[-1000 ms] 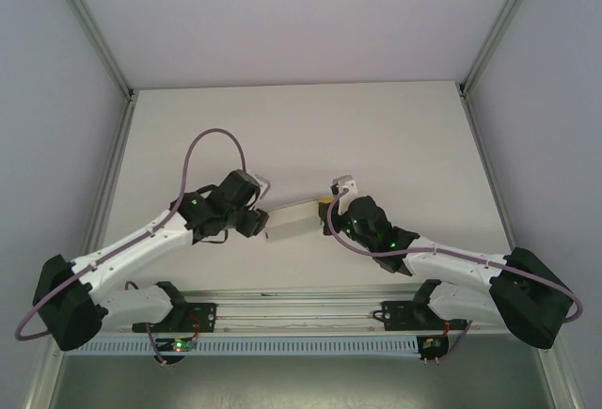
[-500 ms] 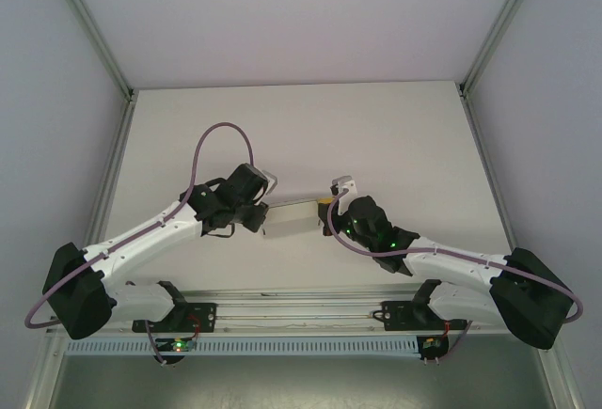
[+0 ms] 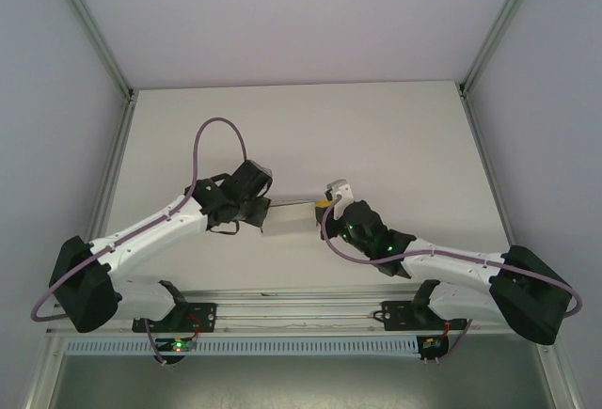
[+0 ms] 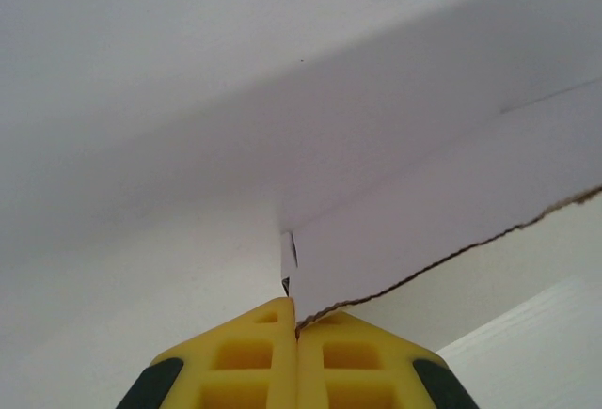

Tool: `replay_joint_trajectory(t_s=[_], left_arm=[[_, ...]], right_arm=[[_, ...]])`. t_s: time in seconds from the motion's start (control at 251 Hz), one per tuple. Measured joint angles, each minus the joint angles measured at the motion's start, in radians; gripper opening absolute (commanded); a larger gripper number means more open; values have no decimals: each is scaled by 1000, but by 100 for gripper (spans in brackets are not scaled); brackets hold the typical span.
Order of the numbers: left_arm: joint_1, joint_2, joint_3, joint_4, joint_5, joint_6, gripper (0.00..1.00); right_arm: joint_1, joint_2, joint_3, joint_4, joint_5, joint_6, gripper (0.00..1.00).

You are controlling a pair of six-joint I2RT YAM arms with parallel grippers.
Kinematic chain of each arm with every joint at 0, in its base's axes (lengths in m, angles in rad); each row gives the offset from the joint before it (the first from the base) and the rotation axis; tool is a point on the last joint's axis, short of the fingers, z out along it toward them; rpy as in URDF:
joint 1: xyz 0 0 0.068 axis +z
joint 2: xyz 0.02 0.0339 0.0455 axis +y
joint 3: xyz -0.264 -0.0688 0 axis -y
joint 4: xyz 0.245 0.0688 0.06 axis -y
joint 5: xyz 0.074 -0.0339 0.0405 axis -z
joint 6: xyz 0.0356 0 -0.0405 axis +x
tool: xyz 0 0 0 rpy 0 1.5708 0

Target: Assemble paper box

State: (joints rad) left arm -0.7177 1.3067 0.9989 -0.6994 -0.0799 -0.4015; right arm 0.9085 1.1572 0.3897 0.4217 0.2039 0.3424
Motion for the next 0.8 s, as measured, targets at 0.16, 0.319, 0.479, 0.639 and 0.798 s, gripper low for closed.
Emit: replay_joint_trajectory(t_s=[0.16,0.319,0.479,0.639,0.798], left_arm=[[0,-9,-2,0,8,-125,0],[4,-37,-24,5,35,-213,0],[27,-40,-34,31,55,-289,0],[65,-56,-67,94,94,-362,0],[72,-76,-96,130,106,-392,0]], right_arm=[[37,7,0,1,56,-1,0],[56,11,0,1,86,0,0],[59,10,-1,2,91,2,0],[65,11,-2,5,90,2,0],[65,13,-6,16,91,10,0]])
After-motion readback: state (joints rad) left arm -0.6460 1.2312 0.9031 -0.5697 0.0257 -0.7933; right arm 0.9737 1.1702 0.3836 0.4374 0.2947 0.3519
